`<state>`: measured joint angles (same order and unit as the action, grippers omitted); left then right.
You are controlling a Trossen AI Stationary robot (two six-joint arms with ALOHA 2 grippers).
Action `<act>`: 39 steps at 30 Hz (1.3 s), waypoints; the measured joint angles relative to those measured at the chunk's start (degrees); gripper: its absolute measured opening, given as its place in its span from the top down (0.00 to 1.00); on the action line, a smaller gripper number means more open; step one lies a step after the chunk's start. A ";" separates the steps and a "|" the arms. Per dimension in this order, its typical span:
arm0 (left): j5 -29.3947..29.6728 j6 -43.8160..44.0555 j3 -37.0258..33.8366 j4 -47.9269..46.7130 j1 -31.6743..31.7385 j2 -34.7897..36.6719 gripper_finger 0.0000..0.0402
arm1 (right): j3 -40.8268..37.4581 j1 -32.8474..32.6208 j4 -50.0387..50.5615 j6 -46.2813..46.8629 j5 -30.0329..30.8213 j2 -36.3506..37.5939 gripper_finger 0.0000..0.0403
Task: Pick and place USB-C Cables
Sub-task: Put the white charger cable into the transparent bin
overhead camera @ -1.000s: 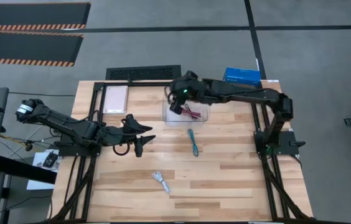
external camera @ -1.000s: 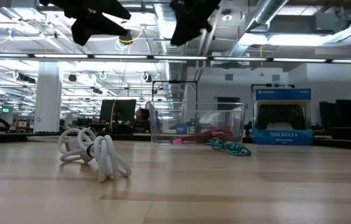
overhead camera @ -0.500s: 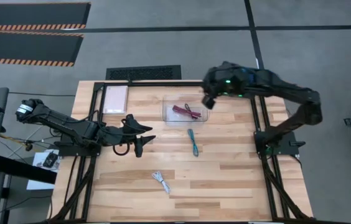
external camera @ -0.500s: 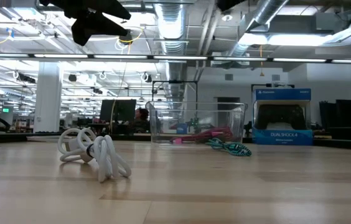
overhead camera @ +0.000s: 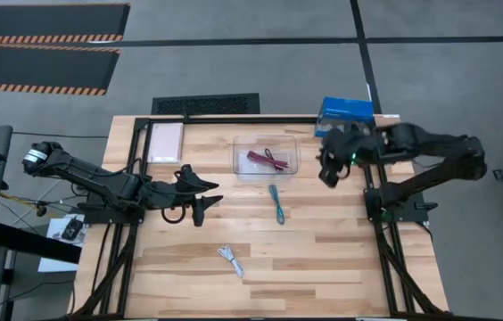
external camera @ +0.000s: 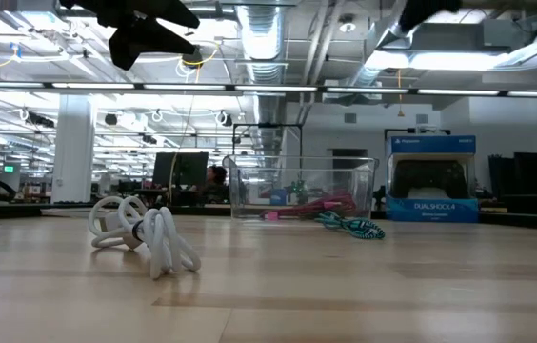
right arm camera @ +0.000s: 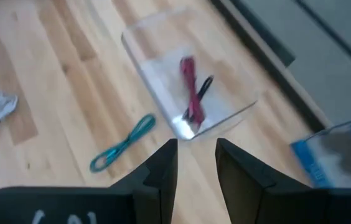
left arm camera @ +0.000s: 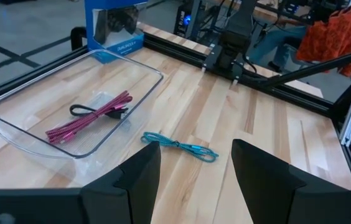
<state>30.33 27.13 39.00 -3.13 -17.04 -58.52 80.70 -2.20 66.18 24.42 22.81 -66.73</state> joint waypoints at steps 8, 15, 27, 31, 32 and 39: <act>0.00 0.12 0.00 -0.03 -0.02 0.00 0.53 | -15.52 -9.09 -12.38 9.81 -0.13 -0.19 0.67; -1.09 0.71 0.00 -1.65 -0.02 0.00 0.53 | -20.19 -13.74 -19.42 16.07 0.02 -8.12 0.66; -1.31 2.06 0.02 -4.07 -0.75 0.00 0.53 | -20.15 -13.33 -24.66 23.11 0.86 -26.16 0.41; -1.29 2.07 0.02 -4.03 -1.04 0.00 0.53 | -20.12 -11.81 -29.71 23.77 1.26 -30.51 0.37; -1.28 2.17 0.02 -4.04 -1.05 0.00 0.53 | -20.10 -11.45 -31.20 23.77 1.27 -31.35 0.37; -1.10 3.66 0.02 -5.31 -1.05 0.00 0.53 | -20.08 -8.85 -35.49 23.61 1.71 -33.08 0.37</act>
<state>29.23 30.79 39.03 -8.44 -18.09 -58.52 60.62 -11.05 30.69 48.03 24.52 -99.81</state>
